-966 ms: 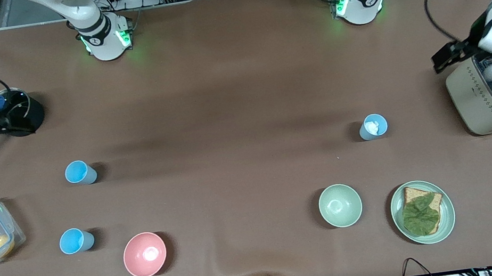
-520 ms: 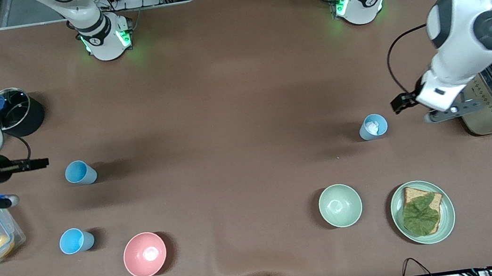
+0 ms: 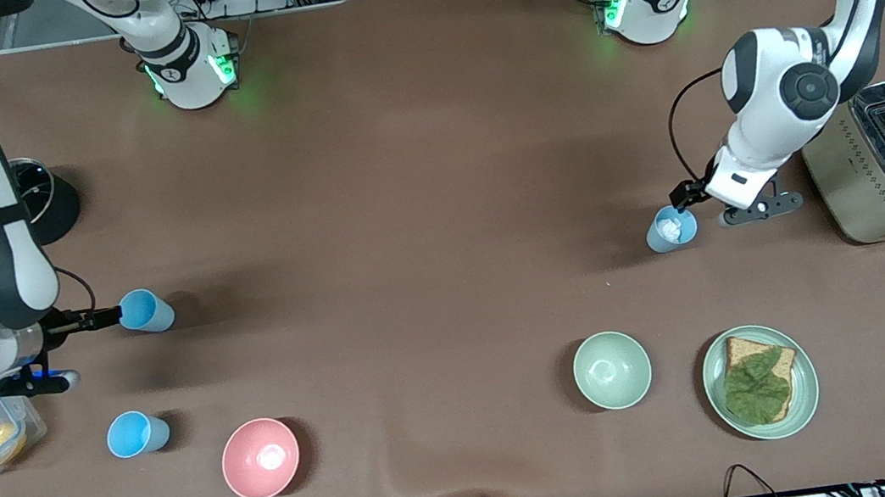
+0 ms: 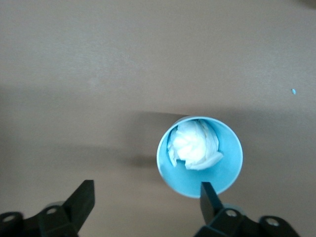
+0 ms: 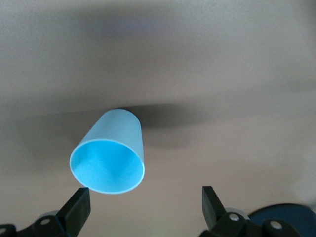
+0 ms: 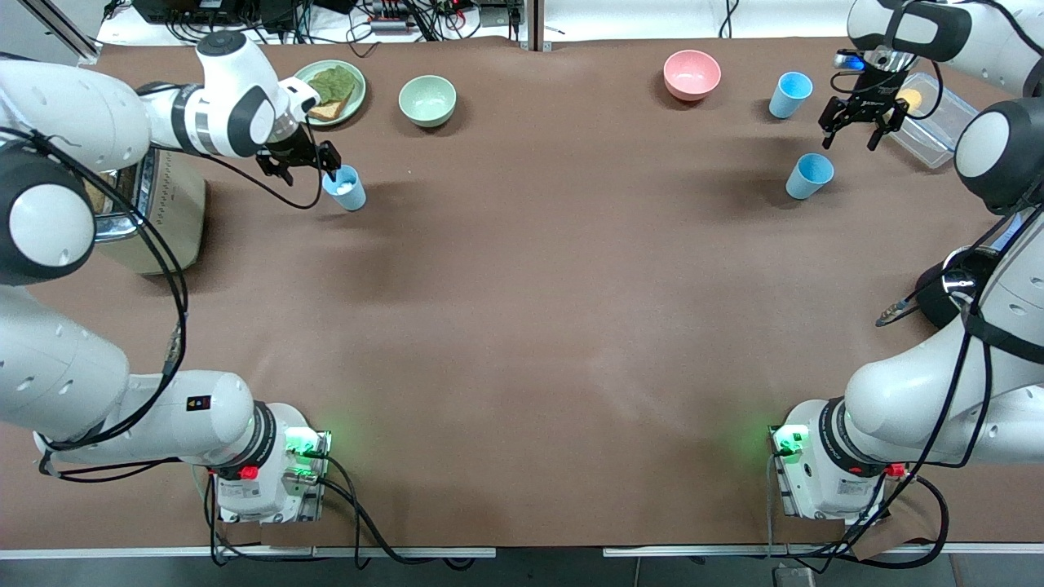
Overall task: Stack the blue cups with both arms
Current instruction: 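Grasp the blue cup with the right gripper while the left gripper grasps another, then carry the blue cup to mid-table with the left gripper while the right lifts its cup, then release the cup and withdraw the left gripper while the right gripper approaches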
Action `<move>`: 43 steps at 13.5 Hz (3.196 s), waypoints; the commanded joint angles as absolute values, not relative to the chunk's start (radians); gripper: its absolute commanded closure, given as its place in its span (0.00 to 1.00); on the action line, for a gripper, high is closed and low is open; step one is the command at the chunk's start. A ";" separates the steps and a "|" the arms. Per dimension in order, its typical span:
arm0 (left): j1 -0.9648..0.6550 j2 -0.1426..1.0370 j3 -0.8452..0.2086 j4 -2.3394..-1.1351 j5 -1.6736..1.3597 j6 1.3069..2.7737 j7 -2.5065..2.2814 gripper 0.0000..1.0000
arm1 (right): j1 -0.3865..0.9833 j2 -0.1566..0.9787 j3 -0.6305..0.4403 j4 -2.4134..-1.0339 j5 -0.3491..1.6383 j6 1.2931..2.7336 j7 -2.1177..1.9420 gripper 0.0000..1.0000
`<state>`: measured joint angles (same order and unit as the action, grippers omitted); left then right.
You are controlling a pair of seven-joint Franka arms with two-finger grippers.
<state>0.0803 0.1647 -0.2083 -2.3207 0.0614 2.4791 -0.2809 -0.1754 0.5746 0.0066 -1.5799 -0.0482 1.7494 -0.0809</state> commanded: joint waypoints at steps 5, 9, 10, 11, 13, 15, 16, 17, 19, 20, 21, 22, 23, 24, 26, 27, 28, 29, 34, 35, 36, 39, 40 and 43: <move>0.091 0.261 -0.218 -2.315 0.040 2.579 -0.311 0.78 | -0.175 0.643 0.012 -1.569 -0.058 1.786 -0.063 0.00; 0.052 0.285 -0.218 -2.289 0.040 2.580 -0.342 1.00 | -0.179 0.653 0.012 -1.615 -0.058 1.795 -0.063 0.00; 0.052 0.284 -0.218 -2.280 0.038 2.580 -0.342 1.00 | -0.181 0.653 0.012 -1.620 -0.045 1.793 -0.063 0.00; 0.049 0.284 -0.219 -2.270 0.040 2.580 -0.348 1.00 | -0.181 0.653 0.012 -1.631 -0.026 1.793 -0.063 0.41; 0.011 0.284 -0.259 -2.241 0.038 2.576 -0.453 1.00 | -0.181 0.652 0.012 -1.637 -0.023 1.793 -0.063 0.96; -0.094 0.302 -0.285 -2.185 0.038 2.571 -0.657 1.00 | -0.175 0.650 0.012 -1.644 -0.023 1.793 -0.064 1.00; -0.165 0.339 -0.285 -2.143 0.038 2.571 -0.742 1.00 | -0.173 0.646 0.011 -1.651 -0.025 1.792 -0.064 1.00; -0.225 0.374 -0.285 -2.105 0.040 2.571 -0.814 1.00 | -0.172 0.643 0.011 -1.652 -0.025 1.790 -0.066 1.00; -0.334 0.457 -0.282 -1.990 0.049 2.571 -0.984 1.00 | -0.170 0.641 0.012 -1.652 -0.025 1.789 -0.072 1.00; -0.385 0.497 -0.279 -1.936 0.051 2.571 -1.053 1.00 | -0.172 0.640 0.012 -1.652 -0.025 1.789 -0.075 1.00; -0.431 0.540 -0.276 -1.886 0.052 2.571 -1.112 1.00 | -0.172 0.634 0.012 -1.651 -0.025 1.783 -0.075 1.00; -0.481 0.582 -0.273 -1.841 0.052 2.571 -1.164 1.00 | -0.170 0.620 0.014 -1.651 -0.025 1.776 -0.077 1.00; -0.530 0.621 -0.261 -1.803 0.052 2.571 -1.208 1.00 | -0.169 0.603 0.015 -1.648 -0.025 1.749 -0.075 1.00; -0.584 0.644 -0.229 -1.774 0.052 2.571 -1.238 1.00 | -0.166 0.585 0.020 -1.643 -0.023 1.723 -0.074 1.00; -0.688 0.673 -0.157 -1.749 0.052 2.571 -1.262 1.00 | -0.163 0.533 0.052 -1.641 -0.021 1.677 -0.060 1.00; -0.731 0.687 -0.135 -1.737 0.052 2.571 -1.284 1.00 | -0.163 0.506 0.078 -1.641 -0.006 1.651 -0.037 1.00; -0.756 0.695 -0.124 -1.723 0.052 2.571 -1.310 1.00 | -0.161 0.483 0.093 -1.641 0.047 1.620 0.006 1.00; -0.762 0.695 -0.123 -1.721 0.052 2.571 -1.327 1.00 | -0.150 0.470 0.101 -1.641 0.107 1.594 0.049 1.00; -0.772 0.648 -0.114 -1.704 0.052 2.475 -1.361 0.00 | 0.010 0.431 0.106 -1.638 0.286 1.594 0.326 1.00; -0.767 0.612 -0.110 -1.683 0.052 2.407 -1.361 0.00 | 0.029 0.431 0.104 -1.637 0.343 1.607 0.360 1.00; -0.759 0.568 -0.109 -1.651 0.052 2.311 -1.361 0.00 | 0.038 0.431 0.106 -1.637 0.382 1.620 0.382 1.00; -0.733 0.439 -0.078 -1.559 0.054 2.061 -1.353 0.00 | 0.112 0.430 0.106 -1.637 0.405 1.649 0.480 1.00; -0.717 0.384 -0.062 -1.557 0.054 2.031 -1.348 0.00 | 0.144 0.428 0.106 -1.637 0.413 1.670 0.532 1.00; -0.593 0.261 -0.055 -1.557 0.054 1.993 -1.345 0.00 | 0.248 0.433 0.106 -1.640 0.469 1.762 0.644 1.00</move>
<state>-0.6698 0.3326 -0.0509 -1.5279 0.0572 2.0093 -1.3415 0.1791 0.4541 0.1146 -1.6177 0.4266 1.7080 0.5668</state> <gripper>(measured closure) 0.000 0.947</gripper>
